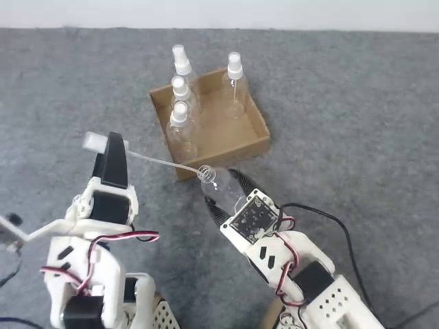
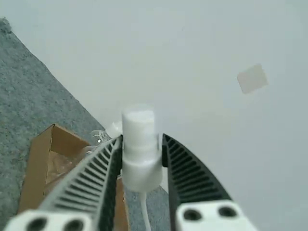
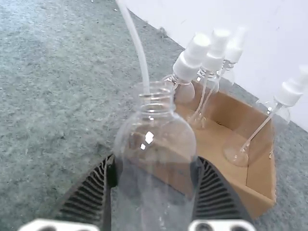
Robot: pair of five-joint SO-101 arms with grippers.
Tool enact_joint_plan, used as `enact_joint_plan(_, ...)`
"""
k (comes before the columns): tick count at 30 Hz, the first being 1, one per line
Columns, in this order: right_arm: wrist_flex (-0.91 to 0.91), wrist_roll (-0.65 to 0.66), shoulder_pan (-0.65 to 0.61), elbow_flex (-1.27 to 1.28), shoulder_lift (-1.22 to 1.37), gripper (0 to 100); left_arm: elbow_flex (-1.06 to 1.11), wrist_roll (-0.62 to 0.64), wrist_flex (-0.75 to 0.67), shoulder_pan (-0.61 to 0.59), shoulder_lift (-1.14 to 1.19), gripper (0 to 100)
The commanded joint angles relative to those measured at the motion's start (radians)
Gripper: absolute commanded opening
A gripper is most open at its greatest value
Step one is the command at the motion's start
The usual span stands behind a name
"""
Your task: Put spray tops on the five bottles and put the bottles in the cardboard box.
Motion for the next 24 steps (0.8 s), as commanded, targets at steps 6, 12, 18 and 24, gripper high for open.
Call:
enact_joint_plan(6, -0.027, 0.009, 0.008, -0.011, -0.027, 7.0, 0.027, -0.034, -0.005, 0.017, -0.020, 1)
enact_joint_plan(12, -0.027, 0.009, 0.007, -0.011, -0.027, 7.0, 0.045, -0.089, 0.002, 0.104, -0.020, 1)
enact_joint_plan(18, -0.027, 0.011, 0.007, -0.011, -0.027, 7.0, 0.084, -0.132, -0.005, 0.189, -0.020, 1)
enact_joint_plan(24, -0.025, 0.015, 0.007, -0.009, -0.027, 7.0, 0.088, -0.132, 0.002, 0.196, -0.018, 1)
